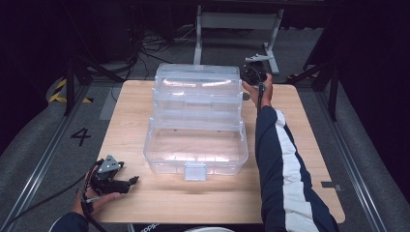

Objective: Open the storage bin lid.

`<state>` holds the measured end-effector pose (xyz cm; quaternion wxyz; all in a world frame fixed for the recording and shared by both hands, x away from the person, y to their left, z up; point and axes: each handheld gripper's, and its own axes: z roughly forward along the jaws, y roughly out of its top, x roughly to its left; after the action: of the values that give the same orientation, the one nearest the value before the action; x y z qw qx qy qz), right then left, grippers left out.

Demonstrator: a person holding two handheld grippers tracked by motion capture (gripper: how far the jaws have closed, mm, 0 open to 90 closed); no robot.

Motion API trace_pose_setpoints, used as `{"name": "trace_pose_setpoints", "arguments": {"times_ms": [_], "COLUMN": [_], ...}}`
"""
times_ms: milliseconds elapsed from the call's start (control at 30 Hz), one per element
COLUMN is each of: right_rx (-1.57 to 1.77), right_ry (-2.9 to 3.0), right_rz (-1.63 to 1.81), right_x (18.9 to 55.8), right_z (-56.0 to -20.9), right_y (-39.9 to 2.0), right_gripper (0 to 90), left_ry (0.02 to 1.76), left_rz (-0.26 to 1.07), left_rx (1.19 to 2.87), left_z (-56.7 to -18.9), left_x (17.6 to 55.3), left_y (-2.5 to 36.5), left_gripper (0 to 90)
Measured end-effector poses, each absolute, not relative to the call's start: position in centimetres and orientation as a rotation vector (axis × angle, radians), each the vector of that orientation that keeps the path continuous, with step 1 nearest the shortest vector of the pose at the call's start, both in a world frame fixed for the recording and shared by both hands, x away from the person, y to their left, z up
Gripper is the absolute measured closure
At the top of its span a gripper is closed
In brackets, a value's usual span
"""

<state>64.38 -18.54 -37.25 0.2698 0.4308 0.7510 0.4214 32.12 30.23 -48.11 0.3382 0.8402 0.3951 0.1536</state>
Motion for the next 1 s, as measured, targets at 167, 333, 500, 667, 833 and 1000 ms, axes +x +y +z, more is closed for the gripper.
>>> {"name": "trace_pose_setpoints", "arguments": {"times_ms": [167, 333, 500, 667, 833, 1000], "right_rx": [1.175, 1.169, 1.165, 1.145, 1.123, 1.092], "right_ry": [2.021, 2.025, 2.024, 2.026, 2.021, 2.024], "right_rz": [1.167, 1.146, 1.102, 1.076, 1.084, 1.087], "right_x": [64.6, 64.6, 64.4, 64.2, 63.7, 62.9], "right_z": [-37.7, -37.6, -37.4, -37.2, -36.5, -35.7], "right_y": [-18.7, -18.7, -18.3, -18.2, -18.2, -18.1], "right_gripper": [82.9, 82.9, 82.6, 82.4, 83.1, 83.0], "left_ry": [1.033, 1.033, 1.028, 1.032, 1.035, 1.045], "left_rz": [0.404, 0.401, 0.405, 0.403, 0.405, 0.398], "left_rx": [2.183, 2.184, 2.189, 2.185, 2.181, 2.175], "left_z": [-48.1, -48.1, -48.1, -48.1, -48.1, -48.2], "left_x": [32.1, 32.1, 32.2, 32.1, 32.2, 32.1], "left_y": [30.2, 30.2, 30.2, 30.2, 30.2, 30.1], "left_gripper": [18.8, 18.8, 18.8, 18.8, 18.8, 18.8]}}
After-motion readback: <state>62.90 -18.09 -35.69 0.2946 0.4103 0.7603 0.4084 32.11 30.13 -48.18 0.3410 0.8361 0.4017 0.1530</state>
